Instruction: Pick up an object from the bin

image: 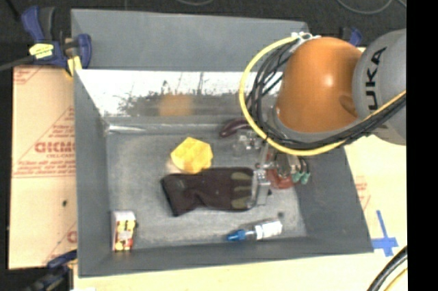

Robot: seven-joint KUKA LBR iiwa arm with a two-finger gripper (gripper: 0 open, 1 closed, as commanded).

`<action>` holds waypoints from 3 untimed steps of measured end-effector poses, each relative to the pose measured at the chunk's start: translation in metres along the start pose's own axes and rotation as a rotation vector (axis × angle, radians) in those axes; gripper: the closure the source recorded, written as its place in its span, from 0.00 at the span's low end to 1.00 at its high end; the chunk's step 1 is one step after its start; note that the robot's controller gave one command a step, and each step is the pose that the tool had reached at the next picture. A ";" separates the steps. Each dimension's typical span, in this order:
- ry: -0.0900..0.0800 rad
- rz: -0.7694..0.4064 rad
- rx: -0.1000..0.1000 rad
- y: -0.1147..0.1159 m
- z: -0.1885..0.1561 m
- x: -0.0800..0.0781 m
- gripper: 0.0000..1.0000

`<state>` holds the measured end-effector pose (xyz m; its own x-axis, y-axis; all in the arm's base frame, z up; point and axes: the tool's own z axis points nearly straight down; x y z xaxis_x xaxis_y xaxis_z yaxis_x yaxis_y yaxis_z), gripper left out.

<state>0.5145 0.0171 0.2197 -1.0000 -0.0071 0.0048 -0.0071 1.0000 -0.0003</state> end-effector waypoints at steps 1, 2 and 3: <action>-0.008 0.001 0.000 0.000 -0.004 -0.001 0.00; -0.012 -0.051 0.000 0.011 0.055 -0.016 0.00; -0.002 -0.102 0.001 0.017 0.082 -0.027 0.00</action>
Offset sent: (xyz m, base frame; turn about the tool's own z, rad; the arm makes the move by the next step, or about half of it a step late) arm 0.0321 0.0308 -0.1497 -0.1409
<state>0.5410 0.0346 0.1380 -0.9940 -0.1093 0.0028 -0.1093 0.9940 -0.0005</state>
